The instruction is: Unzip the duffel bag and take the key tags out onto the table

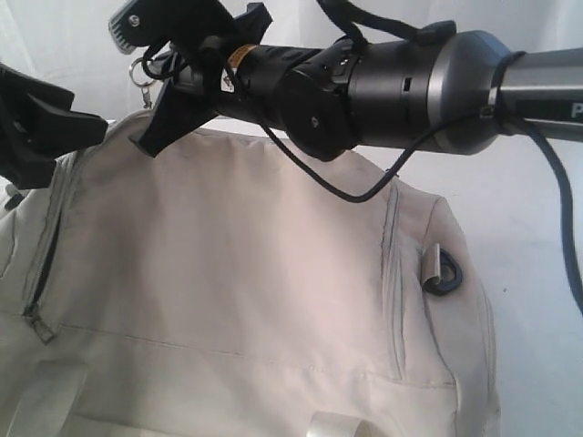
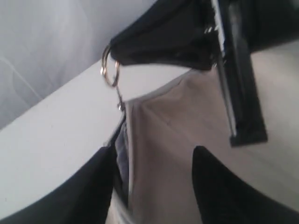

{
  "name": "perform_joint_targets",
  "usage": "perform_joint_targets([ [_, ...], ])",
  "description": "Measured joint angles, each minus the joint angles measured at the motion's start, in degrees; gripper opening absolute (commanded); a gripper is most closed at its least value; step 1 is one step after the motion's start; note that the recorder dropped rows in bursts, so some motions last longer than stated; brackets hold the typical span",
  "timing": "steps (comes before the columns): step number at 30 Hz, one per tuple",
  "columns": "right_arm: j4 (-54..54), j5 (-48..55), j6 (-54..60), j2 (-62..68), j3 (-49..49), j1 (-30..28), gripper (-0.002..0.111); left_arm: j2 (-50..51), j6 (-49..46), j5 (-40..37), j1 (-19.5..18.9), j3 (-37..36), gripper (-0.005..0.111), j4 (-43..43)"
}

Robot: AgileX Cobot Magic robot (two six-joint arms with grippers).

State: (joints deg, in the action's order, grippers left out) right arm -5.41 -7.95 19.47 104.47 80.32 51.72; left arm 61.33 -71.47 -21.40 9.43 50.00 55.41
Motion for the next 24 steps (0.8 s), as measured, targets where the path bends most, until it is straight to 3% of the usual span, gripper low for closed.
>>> perform_joint_targets([
  [3,0.0,-0.3,0.0,0.0,0.0,1.0,0.000,1.6,-8.0,-0.5,0.0,0.0,0.048,6.9],
  [8,0.1,-0.9,0.0,0.0,0.0,1.4,0.000,5.0,-16.2,-1.4,0.0,0.0,0.048,11.3],
  [18,0.1,-2.0,0.0,0.0,0.0,1.4,0.000,9.5,-20.0,1.1,0.0,0.0,0.048,13.2],
  [24,0.1,-2.0,0.0,0.0,0.0,1.4,0.000,9.6,-20.0,2.8,0.0,0.0,0.030,13.6],
])
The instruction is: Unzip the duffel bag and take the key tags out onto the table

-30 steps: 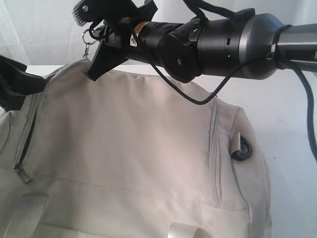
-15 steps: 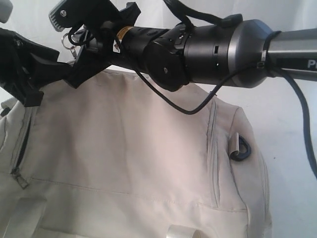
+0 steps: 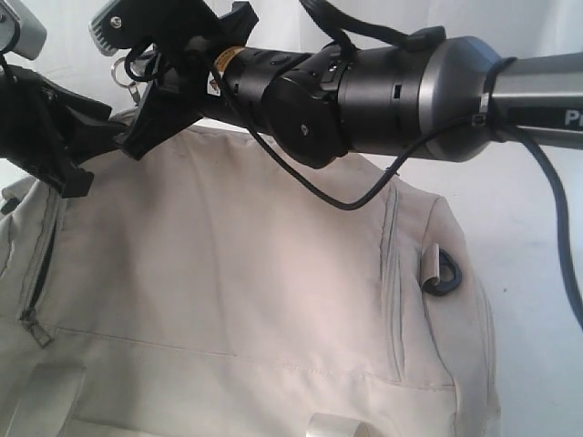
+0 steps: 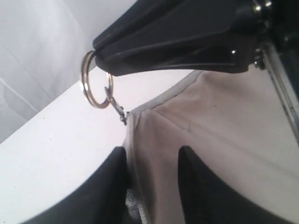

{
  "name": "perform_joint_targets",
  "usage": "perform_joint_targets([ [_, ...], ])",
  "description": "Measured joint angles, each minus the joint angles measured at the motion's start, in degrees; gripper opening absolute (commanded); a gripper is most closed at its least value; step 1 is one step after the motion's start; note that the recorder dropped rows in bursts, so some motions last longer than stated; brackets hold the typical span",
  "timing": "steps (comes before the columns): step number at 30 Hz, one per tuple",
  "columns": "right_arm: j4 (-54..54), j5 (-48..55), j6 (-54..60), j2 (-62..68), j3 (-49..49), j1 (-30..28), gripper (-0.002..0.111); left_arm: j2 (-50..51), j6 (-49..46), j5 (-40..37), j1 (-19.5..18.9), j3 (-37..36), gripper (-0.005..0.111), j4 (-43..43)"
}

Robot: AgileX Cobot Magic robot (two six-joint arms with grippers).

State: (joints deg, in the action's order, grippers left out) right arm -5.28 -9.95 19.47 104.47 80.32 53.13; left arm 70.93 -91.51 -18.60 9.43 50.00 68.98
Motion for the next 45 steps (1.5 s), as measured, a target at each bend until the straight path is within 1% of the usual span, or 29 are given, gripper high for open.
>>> perform_joint_targets([
  [3,0.0,0.0,0.0,0.0,0.0,0.0,0.000,0.5,0.0,0.0,0.0,0.0,0.024,0.1],
  [13,0.0,-0.1,0.0,0.0,0.0,0.0,0.000,2.2,0.0,-1.9,0.0,0.0,0.024,0.1],
  [15,0.0,-2.4,0.0,-0.1,0.0,0.0,0.000,2.2,0.0,-1.9,0.0,0.0,0.023,0.1],
  [18,0.1,-4.9,0.0,-0.5,0.1,0.0,0.000,2.2,0.0,-1.9,0.0,0.0,0.017,0.1],
  [22,0.1,-5.6,0.0,-0.5,0.1,0.0,0.000,2.3,0.0,-1.9,0.0,0.0,0.002,0.0],
  [23,0.1,-5.6,0.0,-0.5,0.1,0.0,0.000,2.3,0.0,-1.9,0.0,0.0,0.000,-0.1],
  [25,0.1,-4.9,0.0,-0.5,0.1,-0.2,0.000,2.3,0.3,-1.9,0.0,0.0,0.000,-0.9],
  [28,0.2,-1.6,0.0,-0.5,0.1,-2.2,0.000,2.3,2.7,-2.2,0.0,0.0,0.000,-3.0],
  [33,2.5,8.8,-5.3,-0.5,0.1,-7.4,0.000,2.0,7.2,-3.5,0.0,0.0,0.000,-7.5],
  [35,2.9,12.7,-6.5,-0.5,0.1,-8.1,0.000,1.2,8.4,-3.8,0.0,0.0,0.000,-8.1],
  [41,4.2,24.1,-7.4,0.8,0.1,-6.8,0.000,-2.1,12.0,-5.0,0.0,0.0,0.000,-10.0],
  [44,5.3,27.3,-7.4,1.2,0.1,-4.8,0.000,-3.8,16.3,-6.1,0.0,0.0,0.000,-14.1],
  [45,5.3,28.2,-7.4,1.2,0.1,-4.0,0.000,-4.3,18.6,-6.9,0.0,0.0,0.000,-16.8],
])
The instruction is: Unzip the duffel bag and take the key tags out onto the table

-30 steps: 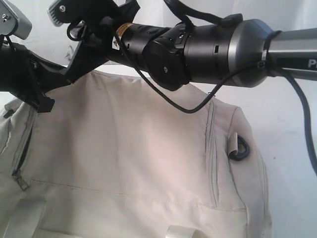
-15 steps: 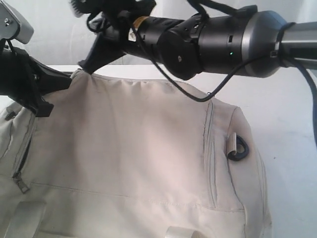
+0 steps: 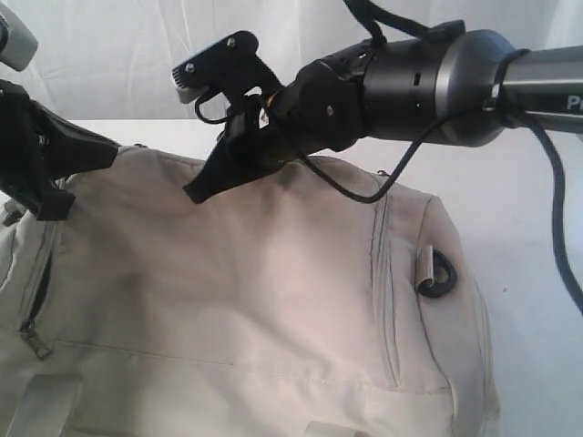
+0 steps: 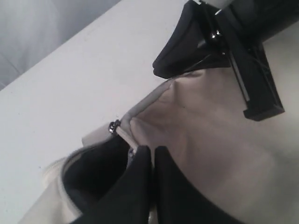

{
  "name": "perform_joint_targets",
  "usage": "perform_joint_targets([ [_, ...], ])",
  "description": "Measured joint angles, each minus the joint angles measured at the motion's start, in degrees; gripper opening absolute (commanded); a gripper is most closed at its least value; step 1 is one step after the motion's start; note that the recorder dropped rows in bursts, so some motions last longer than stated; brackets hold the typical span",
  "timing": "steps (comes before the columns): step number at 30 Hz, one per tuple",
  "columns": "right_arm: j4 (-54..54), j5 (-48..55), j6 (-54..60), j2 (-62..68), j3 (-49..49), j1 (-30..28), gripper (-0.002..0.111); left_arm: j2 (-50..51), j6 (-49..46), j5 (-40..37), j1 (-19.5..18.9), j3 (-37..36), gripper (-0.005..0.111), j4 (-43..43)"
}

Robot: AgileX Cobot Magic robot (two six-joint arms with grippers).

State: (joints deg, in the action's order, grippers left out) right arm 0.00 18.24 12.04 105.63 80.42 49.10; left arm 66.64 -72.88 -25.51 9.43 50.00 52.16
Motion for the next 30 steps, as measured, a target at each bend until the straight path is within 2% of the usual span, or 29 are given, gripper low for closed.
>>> perform_joint_targets([
  [6,2.1,5.5,0.0,0.0,0.0,4.6,0.000,-2.5,21.1,-6.3,0.0,0.0,0.000,-17.8],
  [10,3.9,9.5,0.0,0.0,0.0,7.8,0.000,-3.5,30.7,-10.9,0.0,0.0,0.000,-24.8],
  [17,11.7,12.9,4.9,-0.6,0.0,11.0,0.000,-3.8,35.3,-17.5,0.0,0.0,0.000,-27.0],
  [20,9.1,12.0,5.4,-2.8,0.0,11.5,0.001,-3.8,37.4,-17.9,0.0,0.0,0.000,-29.7],
  [22,1.3,11.3,7.0,-3.5,0.0,11.5,0.012,-3.8,39.4,-17.9,0.0,0.0,0.000,-32.0],
  [26,-6.6,12.1,13.2,-3.6,0.0,11.5,0.052,-3.8,40.6,-17.7,0.0,0.0,0.000,-32.6],
  [27,-7.7,10.9,14.6,-3.6,0.0,11.5,0.055,-3.8,40.8,-17.7,0.0,0.0,0.000,-32.6],
  [30,-10.4,4.2,15.5,-3.0,0.0,11.5,0.055,-3.8,40.9,-17.9,0.0,0.0,0.000,-32.6],
])
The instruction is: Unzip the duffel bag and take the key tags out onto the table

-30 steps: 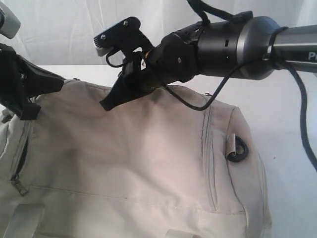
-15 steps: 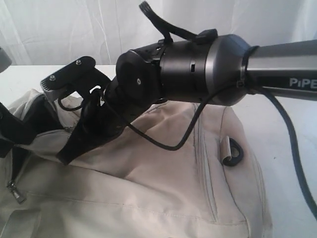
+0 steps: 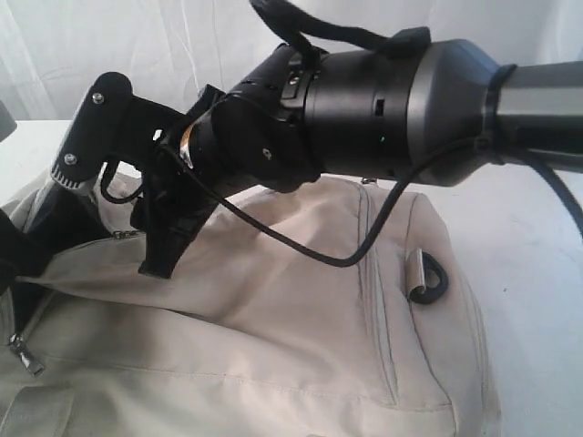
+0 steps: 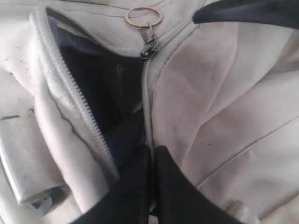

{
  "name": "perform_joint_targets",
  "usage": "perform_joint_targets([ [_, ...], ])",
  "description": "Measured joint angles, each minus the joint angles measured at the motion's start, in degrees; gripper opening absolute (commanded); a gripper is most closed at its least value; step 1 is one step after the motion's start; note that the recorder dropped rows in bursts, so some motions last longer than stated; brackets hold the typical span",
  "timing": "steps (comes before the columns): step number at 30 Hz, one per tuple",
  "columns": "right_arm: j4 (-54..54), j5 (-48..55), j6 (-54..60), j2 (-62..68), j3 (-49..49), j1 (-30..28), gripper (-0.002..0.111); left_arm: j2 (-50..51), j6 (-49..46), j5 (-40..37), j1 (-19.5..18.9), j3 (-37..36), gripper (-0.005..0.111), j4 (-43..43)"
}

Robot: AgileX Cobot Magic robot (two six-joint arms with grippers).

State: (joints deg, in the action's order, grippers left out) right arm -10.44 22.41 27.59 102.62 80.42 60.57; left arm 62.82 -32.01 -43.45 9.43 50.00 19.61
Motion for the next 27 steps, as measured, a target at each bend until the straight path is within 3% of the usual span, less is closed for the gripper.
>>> perform_joint_targets([
  [14,-2.8,-9.6,-7.3,3.3,0.0,-0.4,0.055,0.0,0.0,0.4,0.0,0.0,0.000,0.0],
  [22,-2.9,-12.5,-31.2,3.3,0.0,-6.4,0.055,0.0,0.1,0.6,0.0,0.0,0.000,0.0],
  [27,-2.8,-15.5,-38.8,3.4,0.0,-7.6,0.055,0.0,0.1,1.3,0.0,0.0,0.000,-0.1],
])
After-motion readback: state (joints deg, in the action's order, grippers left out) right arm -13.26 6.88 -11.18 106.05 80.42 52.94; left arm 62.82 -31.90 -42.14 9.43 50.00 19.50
